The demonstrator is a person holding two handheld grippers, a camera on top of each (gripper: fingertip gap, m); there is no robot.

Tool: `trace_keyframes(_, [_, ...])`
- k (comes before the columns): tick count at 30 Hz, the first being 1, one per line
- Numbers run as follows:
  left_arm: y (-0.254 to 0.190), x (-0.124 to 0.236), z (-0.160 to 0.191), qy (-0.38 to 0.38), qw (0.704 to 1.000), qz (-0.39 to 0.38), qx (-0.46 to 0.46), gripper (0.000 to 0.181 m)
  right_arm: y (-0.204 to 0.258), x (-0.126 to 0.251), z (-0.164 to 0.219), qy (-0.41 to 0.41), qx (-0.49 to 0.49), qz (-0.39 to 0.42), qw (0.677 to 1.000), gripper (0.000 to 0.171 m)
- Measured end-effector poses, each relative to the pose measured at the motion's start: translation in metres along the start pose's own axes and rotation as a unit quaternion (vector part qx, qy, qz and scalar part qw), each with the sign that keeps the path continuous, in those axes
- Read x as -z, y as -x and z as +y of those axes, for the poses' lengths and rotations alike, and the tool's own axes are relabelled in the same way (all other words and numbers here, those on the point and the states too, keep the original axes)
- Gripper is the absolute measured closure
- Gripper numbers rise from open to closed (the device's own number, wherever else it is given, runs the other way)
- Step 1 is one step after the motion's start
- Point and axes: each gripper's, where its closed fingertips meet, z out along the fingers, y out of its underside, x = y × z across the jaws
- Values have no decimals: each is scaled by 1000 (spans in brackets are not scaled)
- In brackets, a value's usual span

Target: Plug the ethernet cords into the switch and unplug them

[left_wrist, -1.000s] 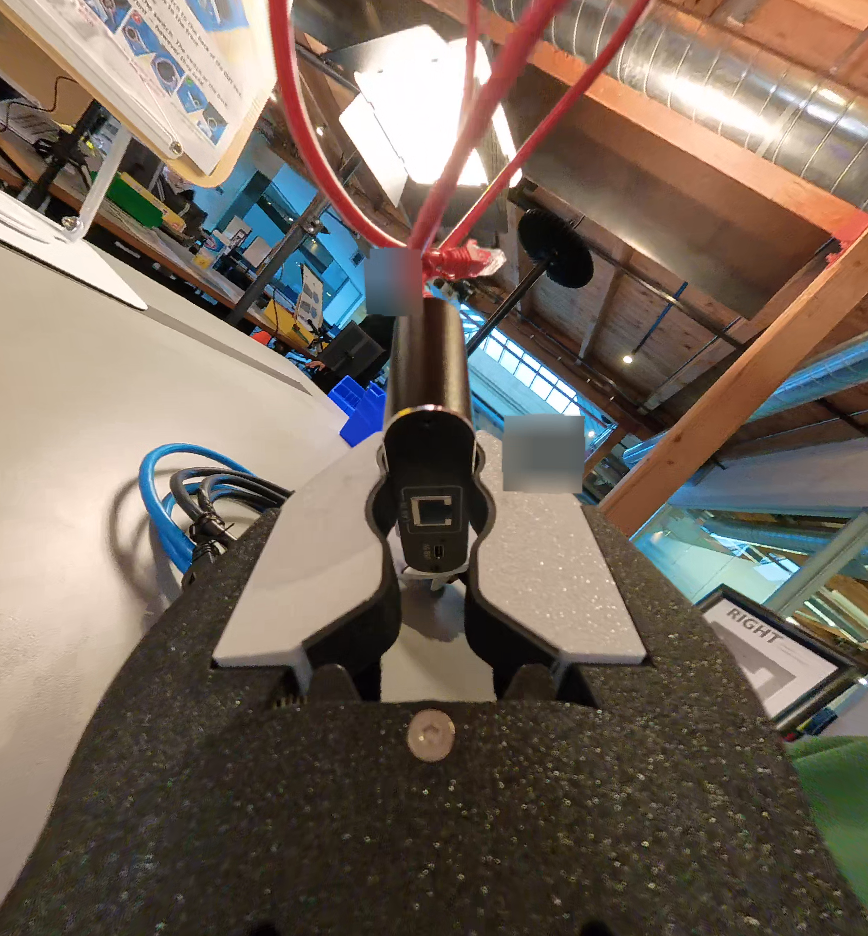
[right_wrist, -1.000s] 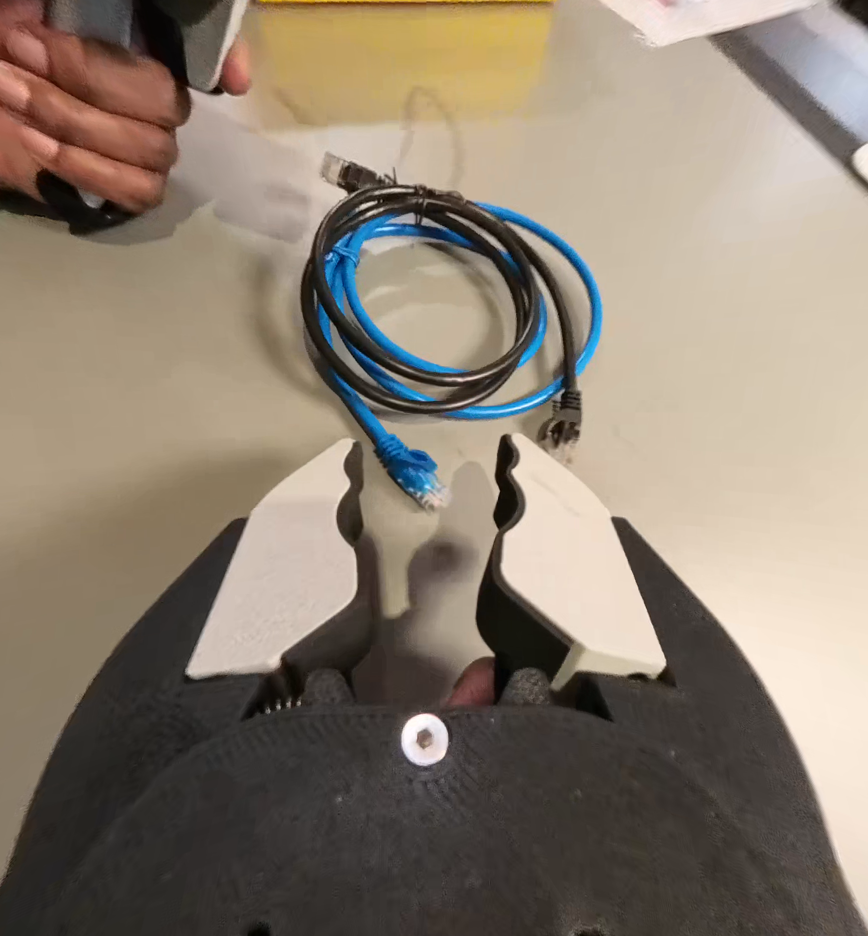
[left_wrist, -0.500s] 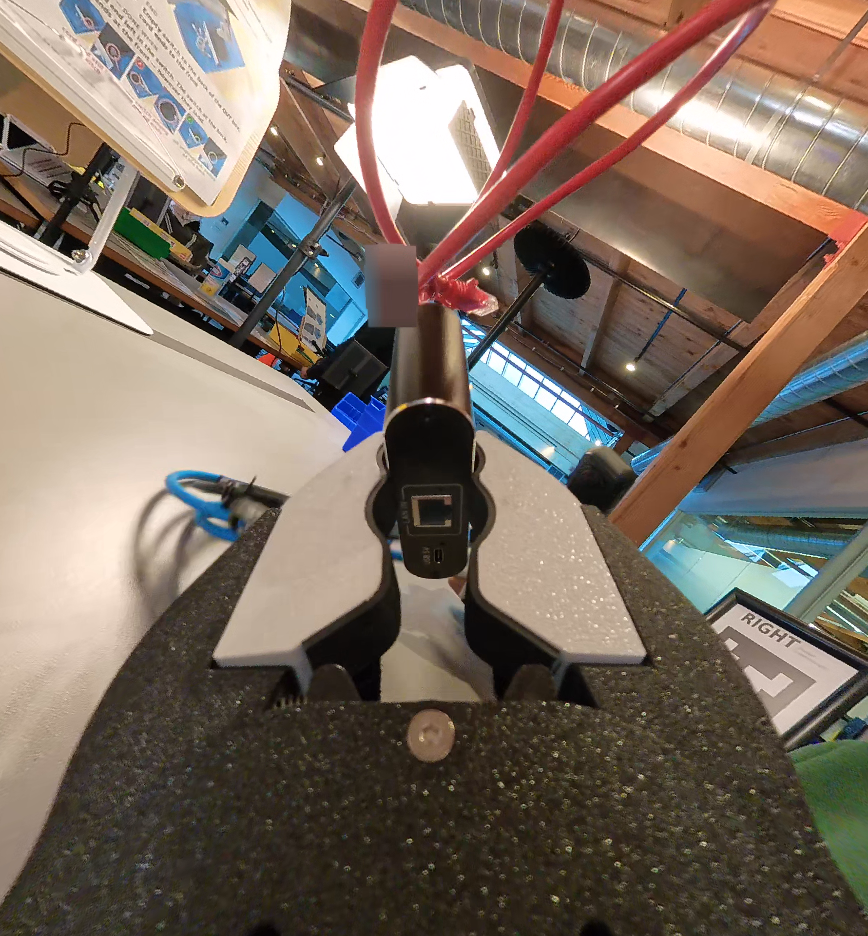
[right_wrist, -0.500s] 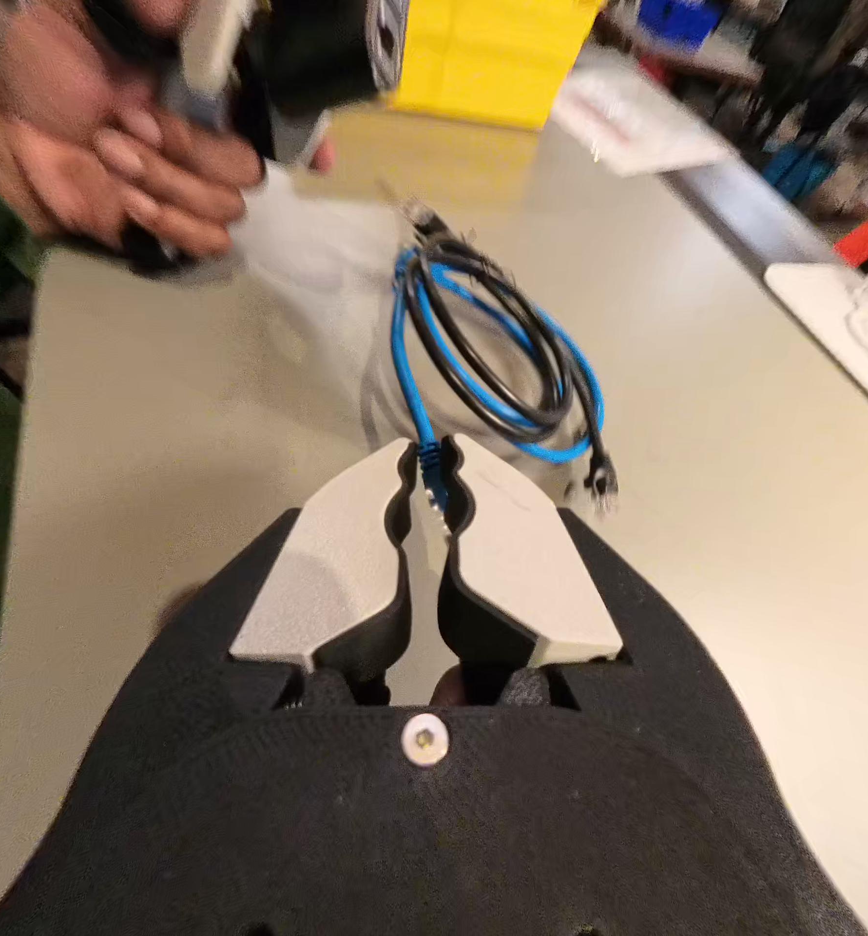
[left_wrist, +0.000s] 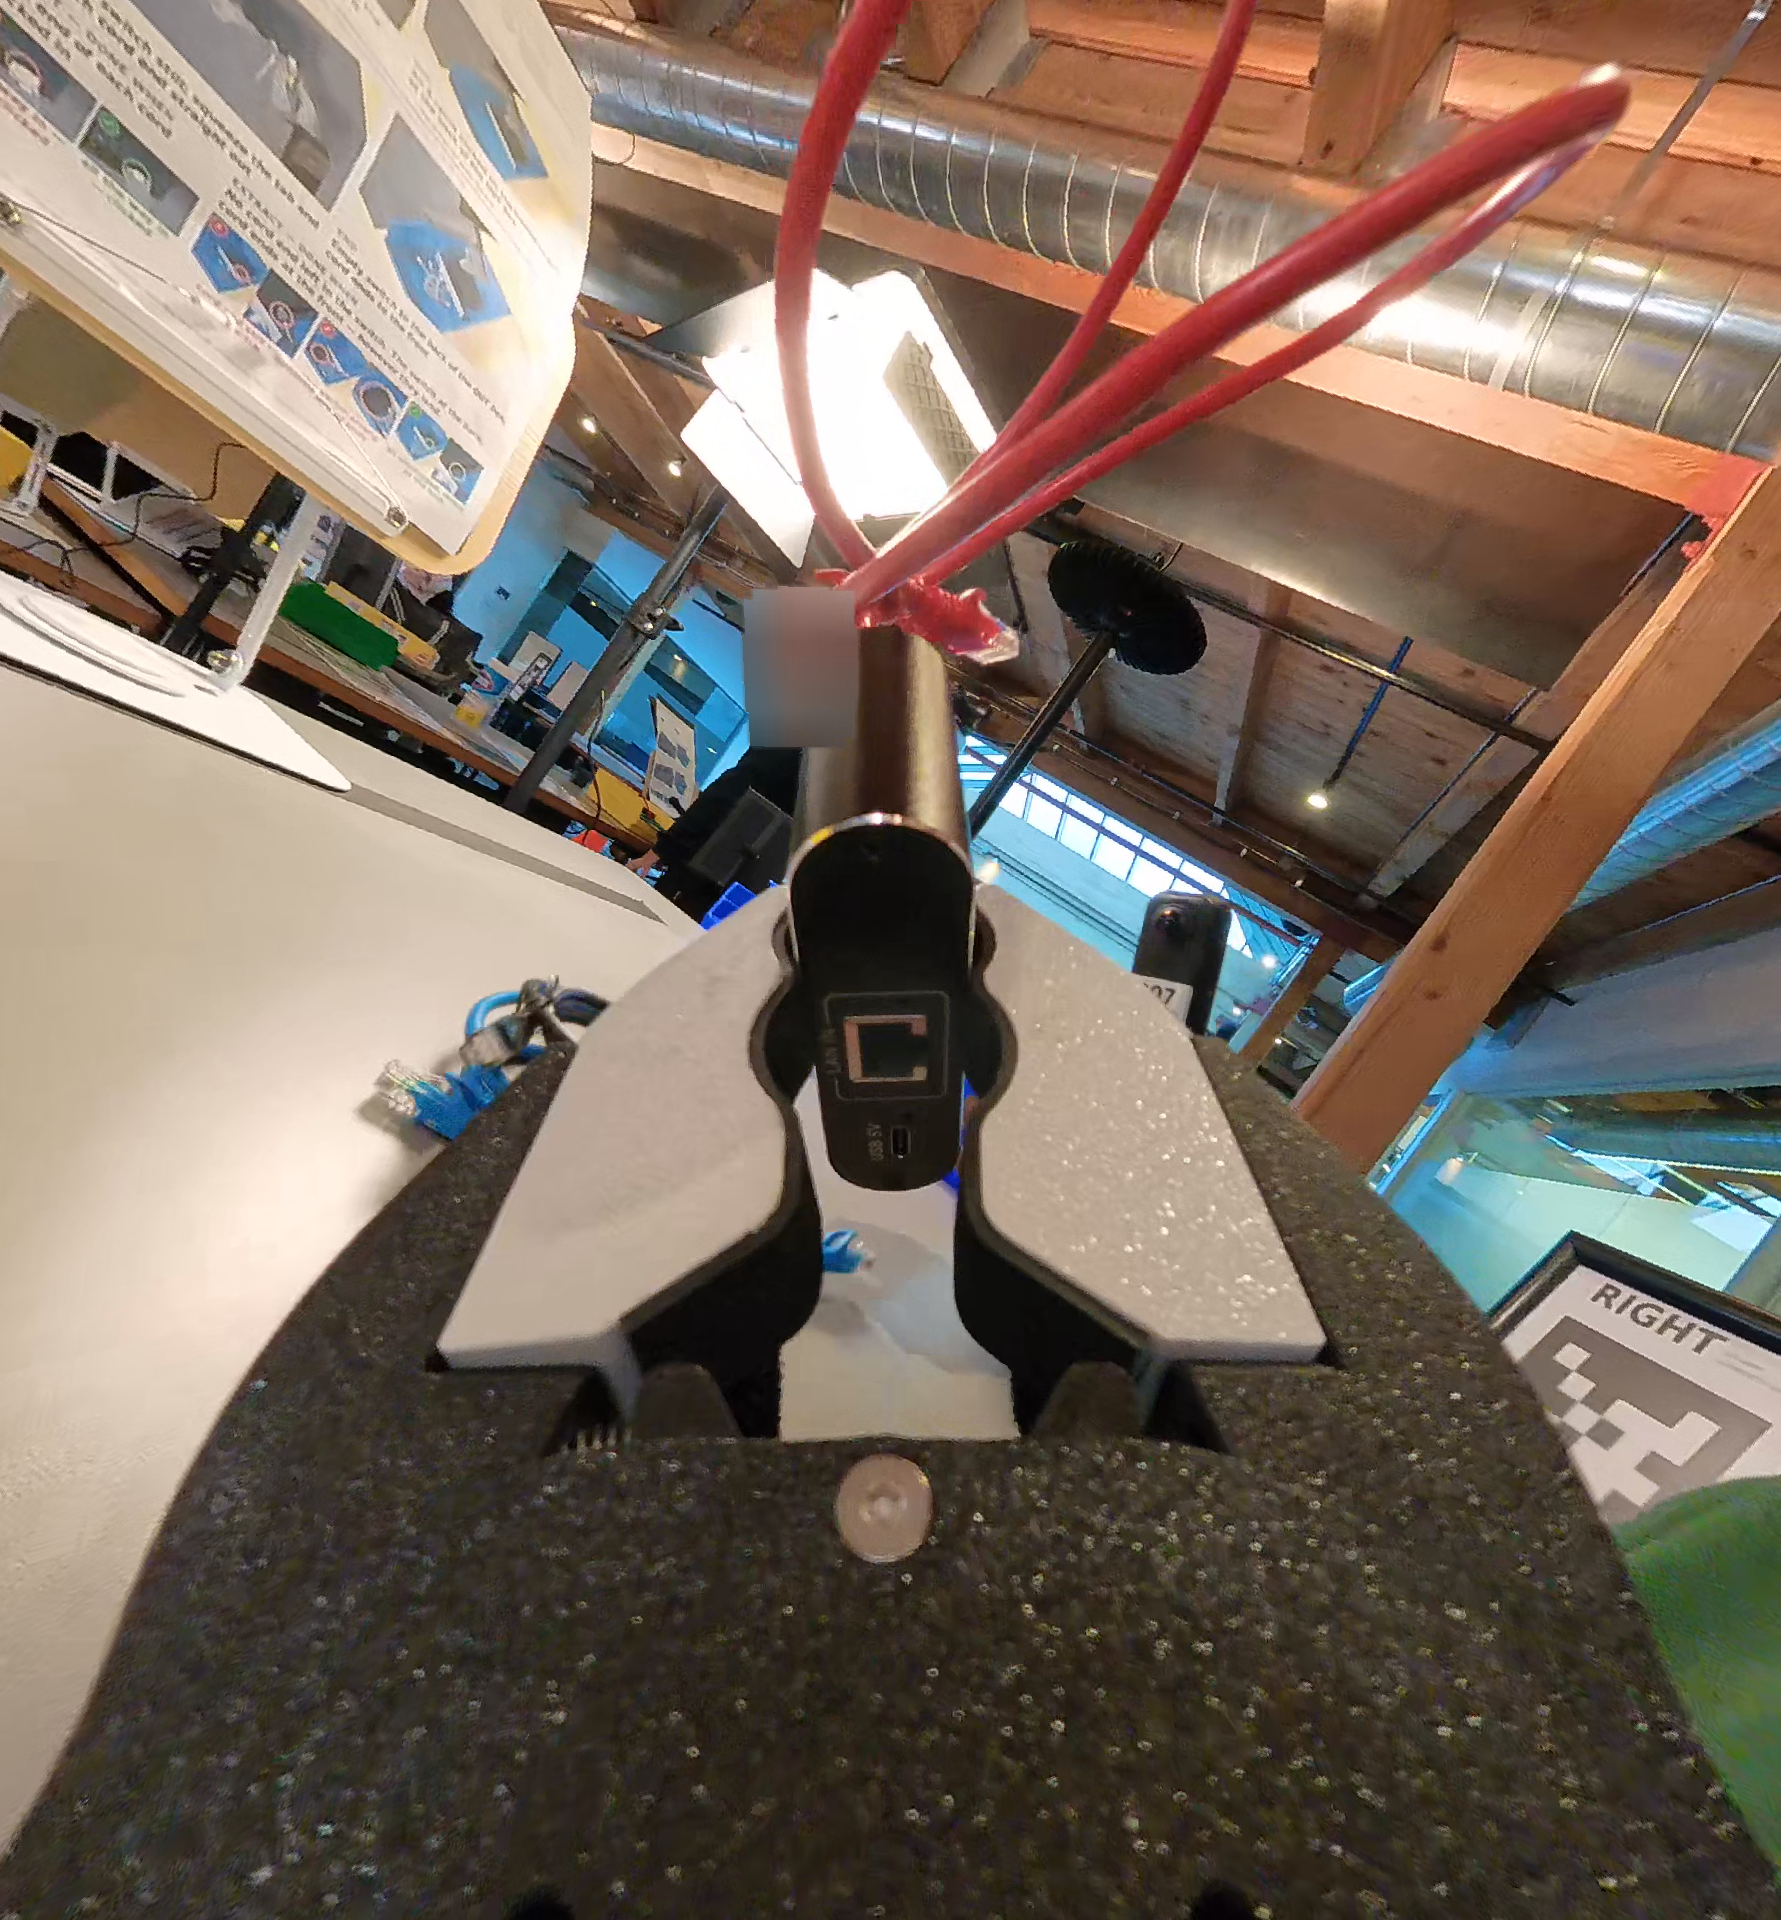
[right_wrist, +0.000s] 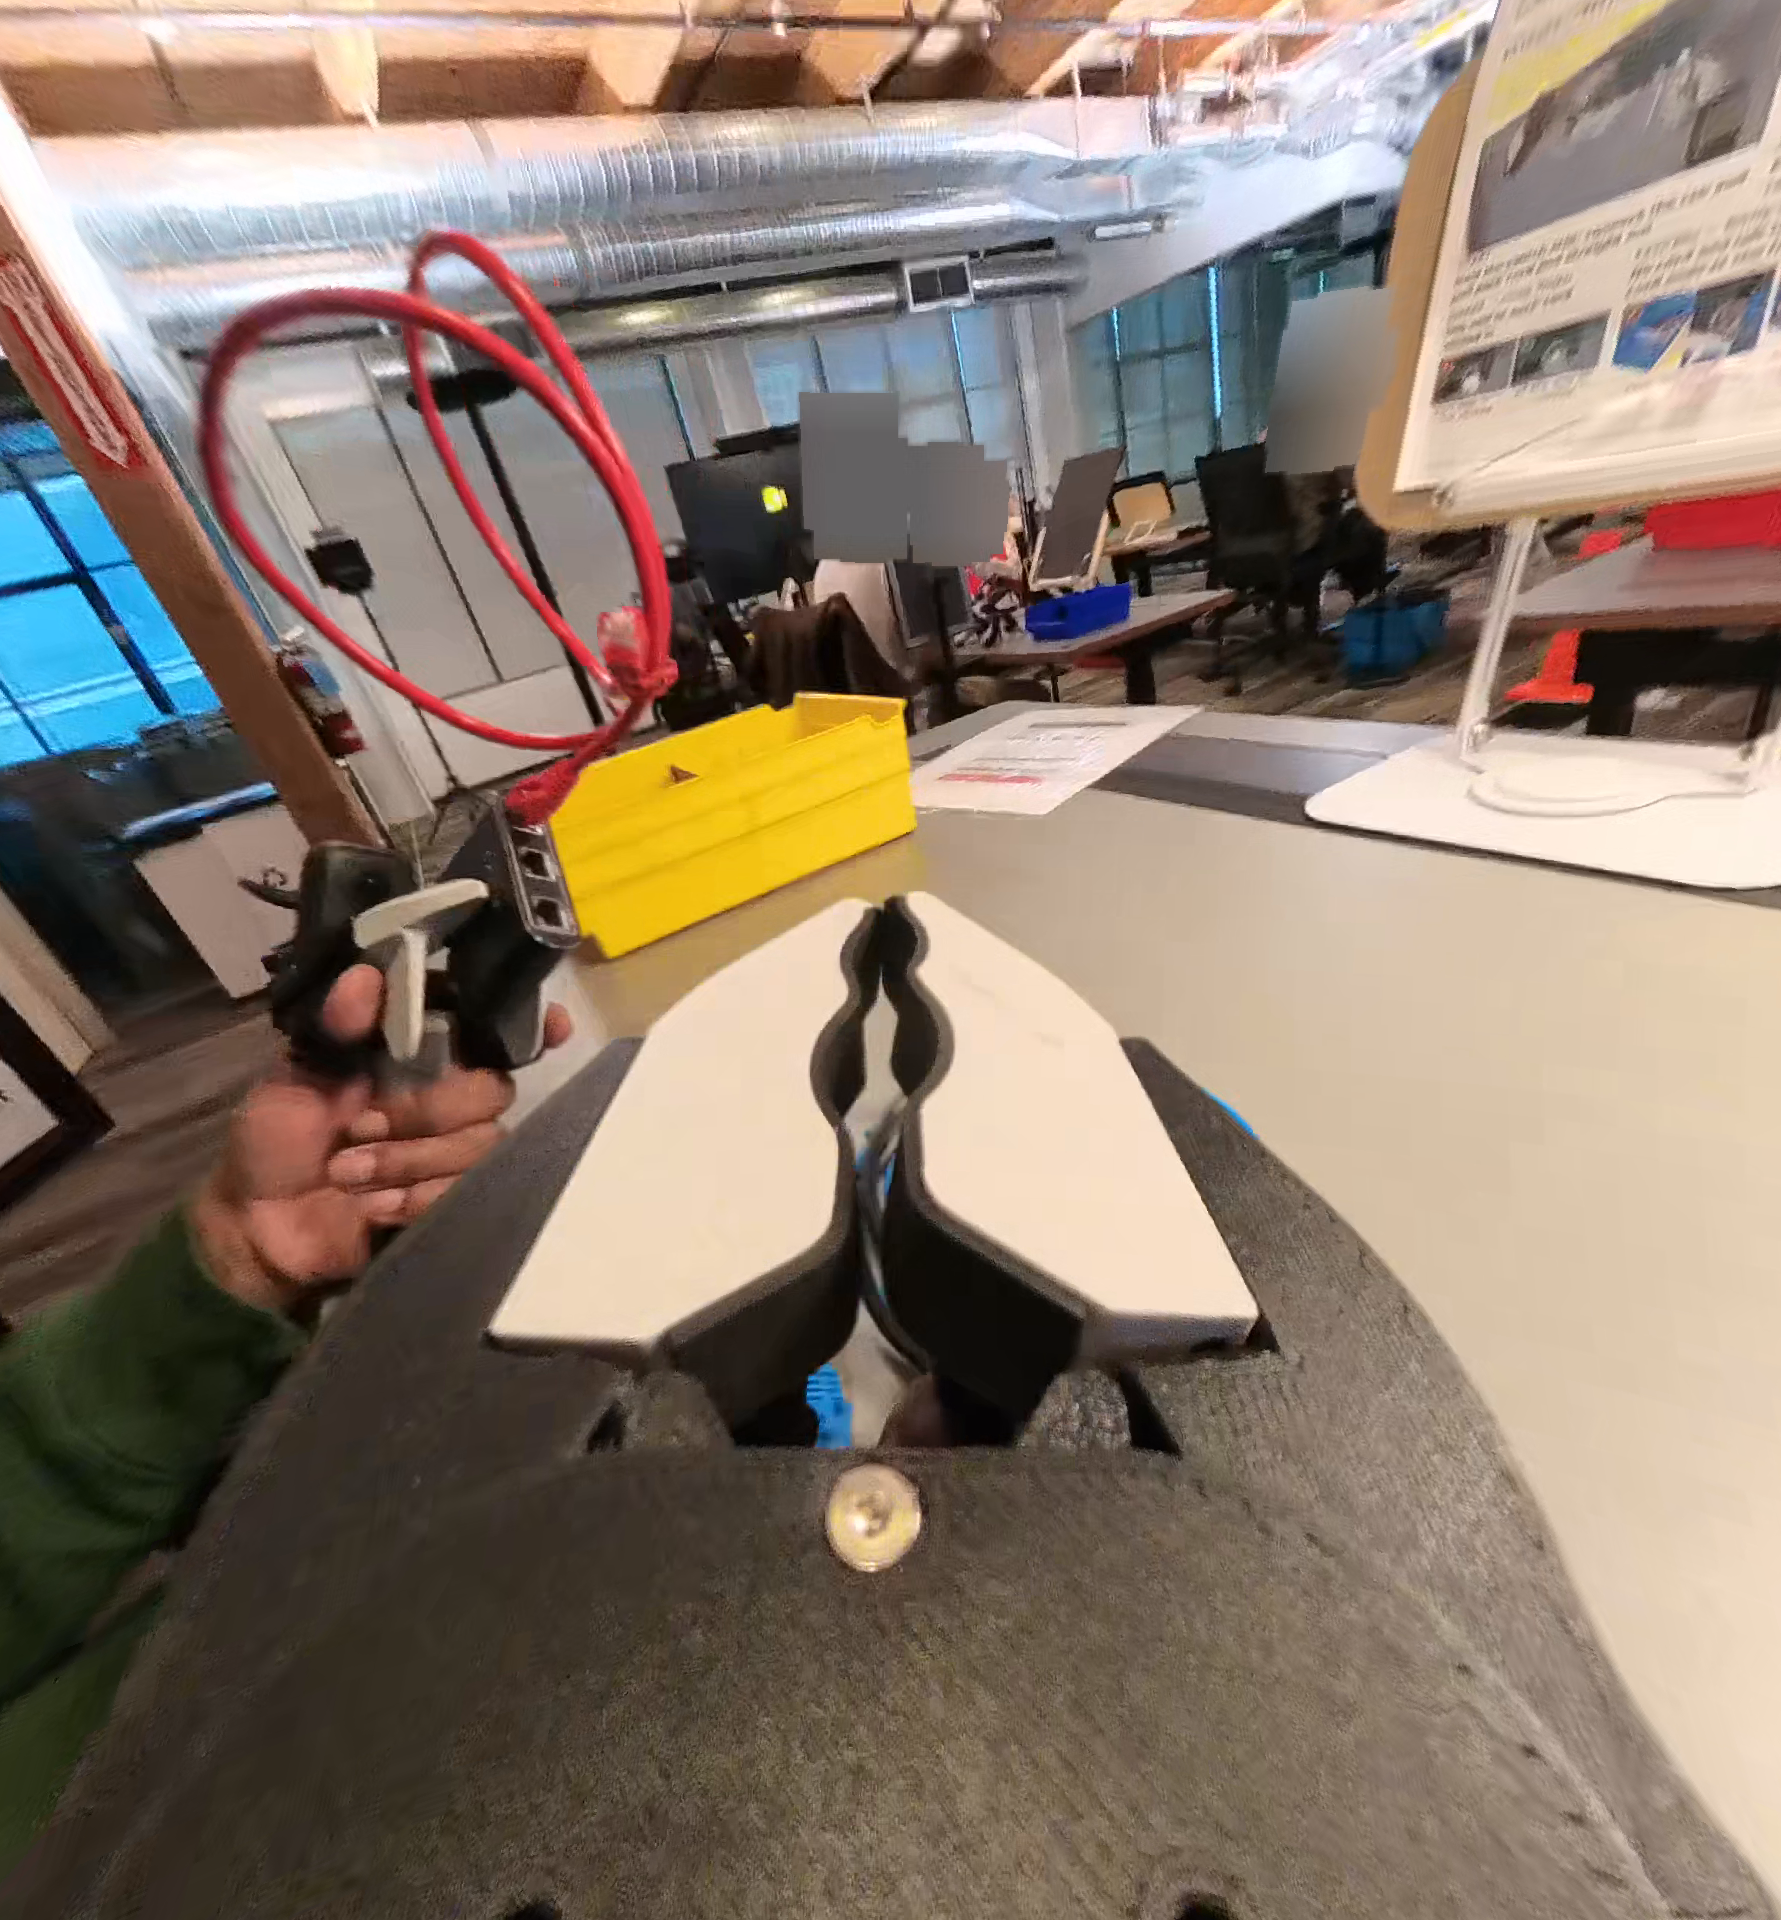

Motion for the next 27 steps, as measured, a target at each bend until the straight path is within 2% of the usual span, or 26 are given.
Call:
trace_keyframes(4, [-4,3,0,-7,1000,-1,-13,155,-24,-1,21,92,68,67,991,165])
trace_keyframes(7, [-1,2,1,-5,1000,-11,-9,155,-47,3,44,177,147,133,964,154])
trace_keyframes(9, [0,1,2,1,1000,-15,-7,155,-51,3,58,215,192,146,946,150])
trace_keyframes(14, [7,-1,3,10,1000,-23,16,155,-37,-9,78,256,231,115,932,144])
trace_keyframes(17, [7,2,-2,-4,999,-13,29,155,-24,-28,80,257,247,74,931,142])
trace_keyframes(20, [9,4,-9,-24,999,1,46,155,-12,-54,84,283,280,21,917,136])
trace_keyframes(23, [16,4,-15,-35,997,4,70,155,-4,-82,93,327,322,-31,888,126])
trace_keyframes(27, [25,-2,-14,-25,995,1,93,155,-7,-114,117,391,386,-80,832,118])
